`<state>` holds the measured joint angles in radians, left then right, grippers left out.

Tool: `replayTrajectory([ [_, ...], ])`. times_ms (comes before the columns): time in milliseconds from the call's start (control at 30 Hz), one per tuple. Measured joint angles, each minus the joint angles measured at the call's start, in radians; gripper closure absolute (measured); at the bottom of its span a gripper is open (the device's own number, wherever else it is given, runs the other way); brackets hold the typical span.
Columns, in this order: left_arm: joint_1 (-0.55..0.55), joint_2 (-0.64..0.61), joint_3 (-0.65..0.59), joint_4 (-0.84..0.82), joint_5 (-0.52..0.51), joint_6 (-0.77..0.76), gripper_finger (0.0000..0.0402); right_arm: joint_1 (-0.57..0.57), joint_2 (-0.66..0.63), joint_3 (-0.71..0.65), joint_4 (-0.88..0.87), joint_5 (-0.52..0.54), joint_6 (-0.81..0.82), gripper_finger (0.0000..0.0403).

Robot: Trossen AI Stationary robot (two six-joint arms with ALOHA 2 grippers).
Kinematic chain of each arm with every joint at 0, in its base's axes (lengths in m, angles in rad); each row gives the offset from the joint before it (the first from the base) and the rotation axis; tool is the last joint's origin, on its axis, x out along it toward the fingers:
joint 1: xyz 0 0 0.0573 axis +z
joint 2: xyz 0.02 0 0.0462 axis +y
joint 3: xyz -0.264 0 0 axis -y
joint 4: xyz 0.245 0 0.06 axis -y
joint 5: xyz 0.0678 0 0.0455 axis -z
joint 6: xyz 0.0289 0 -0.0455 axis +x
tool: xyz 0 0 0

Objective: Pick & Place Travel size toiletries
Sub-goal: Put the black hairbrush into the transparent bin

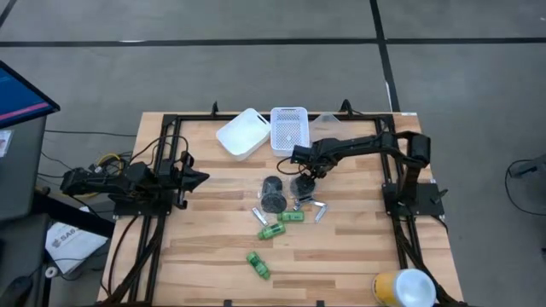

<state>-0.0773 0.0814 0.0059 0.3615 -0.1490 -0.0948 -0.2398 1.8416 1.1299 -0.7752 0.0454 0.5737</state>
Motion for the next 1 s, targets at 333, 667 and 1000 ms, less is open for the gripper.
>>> replayTrajectory([
  [333, 0.0, 0.0, 0.0, 0.0, 0.0, 0.0, 0.04, -0.016, -0.019, -0.062, 0.113, -0.104, -0.015, 0.0203],
  [667, 0.0, 0.0, 0.0, 0.0, 0.0, 0.0, 0.04, 0.01, -0.018, -0.062, 0.138, -0.091, -0.027, 0.0384],
  [1000, 0.0, 0.0, 0.0, 0.002, 0.0, 0.0, 0.04, 0.011, -0.065, -0.069, 0.112, -0.1, -0.026, 0.0402],
])
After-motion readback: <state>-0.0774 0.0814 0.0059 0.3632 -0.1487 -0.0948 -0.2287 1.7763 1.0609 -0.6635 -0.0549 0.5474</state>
